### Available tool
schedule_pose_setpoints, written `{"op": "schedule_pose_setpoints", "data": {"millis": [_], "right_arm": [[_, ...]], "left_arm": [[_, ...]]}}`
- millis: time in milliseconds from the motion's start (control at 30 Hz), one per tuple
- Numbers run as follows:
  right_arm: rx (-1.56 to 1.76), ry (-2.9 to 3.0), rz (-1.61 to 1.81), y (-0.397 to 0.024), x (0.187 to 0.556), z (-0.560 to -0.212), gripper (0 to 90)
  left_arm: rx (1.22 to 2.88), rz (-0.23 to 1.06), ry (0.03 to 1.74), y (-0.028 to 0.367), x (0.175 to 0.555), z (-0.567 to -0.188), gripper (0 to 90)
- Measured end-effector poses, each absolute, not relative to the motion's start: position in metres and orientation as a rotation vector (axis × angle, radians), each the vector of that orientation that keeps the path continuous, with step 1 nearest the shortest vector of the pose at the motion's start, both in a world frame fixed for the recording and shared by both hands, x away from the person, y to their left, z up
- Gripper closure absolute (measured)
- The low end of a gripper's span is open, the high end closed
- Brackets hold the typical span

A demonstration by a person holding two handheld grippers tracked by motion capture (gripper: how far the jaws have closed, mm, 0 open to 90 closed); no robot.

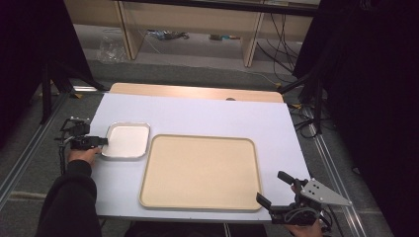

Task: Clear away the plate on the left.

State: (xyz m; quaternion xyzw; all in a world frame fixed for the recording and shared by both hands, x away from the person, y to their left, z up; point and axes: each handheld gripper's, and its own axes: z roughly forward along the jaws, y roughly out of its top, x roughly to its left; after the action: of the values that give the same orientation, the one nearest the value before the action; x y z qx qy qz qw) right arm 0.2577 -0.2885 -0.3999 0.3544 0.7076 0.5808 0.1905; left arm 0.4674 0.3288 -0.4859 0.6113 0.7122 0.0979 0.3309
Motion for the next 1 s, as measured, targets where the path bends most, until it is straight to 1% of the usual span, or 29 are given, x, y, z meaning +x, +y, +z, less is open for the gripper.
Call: {"op": "schedule_pose_setpoints", "data": {"millis": [600,800,1000], "right_arm": [[1.008,1.975,1.616,-0.291,0.257,-0.399,0.3],[1.003,1.969,1.622,-0.291,0.257,-0.399,0.3],[1.003,1.96,1.647,-0.29,0.257,-0.399,0.3]], "left_arm": [[1.512,0.282,1.821,0.33,0.466,-0.484,88.3],[1.449,0.269,1.818,0.332,0.464,-0.481,88.3],[1.438,0.243,1.808,0.332,0.46,-0.476,88.3]]}}
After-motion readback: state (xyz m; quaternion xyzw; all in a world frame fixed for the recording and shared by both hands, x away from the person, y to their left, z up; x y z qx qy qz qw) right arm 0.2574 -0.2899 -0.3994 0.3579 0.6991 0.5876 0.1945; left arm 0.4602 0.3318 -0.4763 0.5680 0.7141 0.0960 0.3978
